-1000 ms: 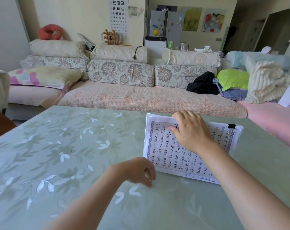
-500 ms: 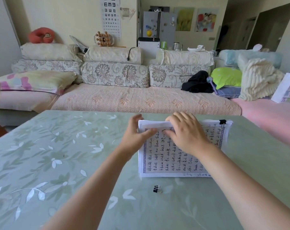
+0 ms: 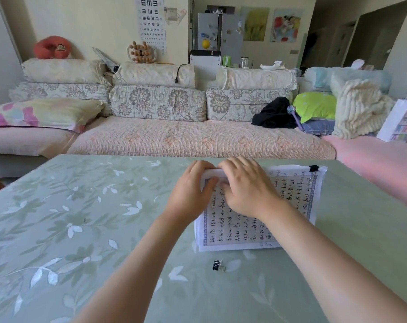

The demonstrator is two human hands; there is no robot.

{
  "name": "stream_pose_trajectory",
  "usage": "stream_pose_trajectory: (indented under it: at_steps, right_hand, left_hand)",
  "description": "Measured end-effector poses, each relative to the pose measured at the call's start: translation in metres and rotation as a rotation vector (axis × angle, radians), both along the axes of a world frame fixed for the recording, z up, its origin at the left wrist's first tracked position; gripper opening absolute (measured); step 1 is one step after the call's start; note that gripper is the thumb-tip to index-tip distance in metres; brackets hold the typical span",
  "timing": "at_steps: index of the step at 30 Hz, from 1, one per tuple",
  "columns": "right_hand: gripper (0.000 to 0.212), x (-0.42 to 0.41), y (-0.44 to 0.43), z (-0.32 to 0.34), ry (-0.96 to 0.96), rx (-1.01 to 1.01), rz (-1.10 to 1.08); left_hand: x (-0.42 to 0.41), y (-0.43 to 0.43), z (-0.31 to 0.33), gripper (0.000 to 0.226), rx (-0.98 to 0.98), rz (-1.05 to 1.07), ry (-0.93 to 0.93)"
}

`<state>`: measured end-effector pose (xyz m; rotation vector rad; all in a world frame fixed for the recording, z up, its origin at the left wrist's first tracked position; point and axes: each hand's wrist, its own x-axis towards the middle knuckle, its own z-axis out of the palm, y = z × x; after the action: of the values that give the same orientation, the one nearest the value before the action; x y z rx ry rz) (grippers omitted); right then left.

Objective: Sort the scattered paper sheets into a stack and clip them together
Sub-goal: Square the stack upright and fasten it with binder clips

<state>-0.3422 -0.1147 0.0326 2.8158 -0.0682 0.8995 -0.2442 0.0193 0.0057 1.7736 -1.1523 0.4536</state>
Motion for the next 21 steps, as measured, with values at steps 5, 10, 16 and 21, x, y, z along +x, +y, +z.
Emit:
stream_pose_trajectory:
  at_steps: [5,10,16,21]
  right_hand:
    - [0.034,-0.003,-0.001,0.0,0.043,-0.023,-0.029]
    - [0.036,-0.009,-0.001,-0.005,-0.083,-0.056,-0.034]
    - [0.004,-0.03,0.02,-0.017,0.147,0.223,0.161]
    - [0.05,-0.039,0.026,-0.066,0.849,0.641,-0.125]
  left_hand:
    - [0.004,0.007,0.016,0.016,0.208,0.083,-0.235]
    - [0.008,0.001,0.022,0.013,0.33,0.043,-0.287]
    - [0.01,-0.003,0.024,0.012,0.263,0.113,-0.195]
    - [0.009,-0.005,0.022,0.014,0.255,0.105,-0.161]
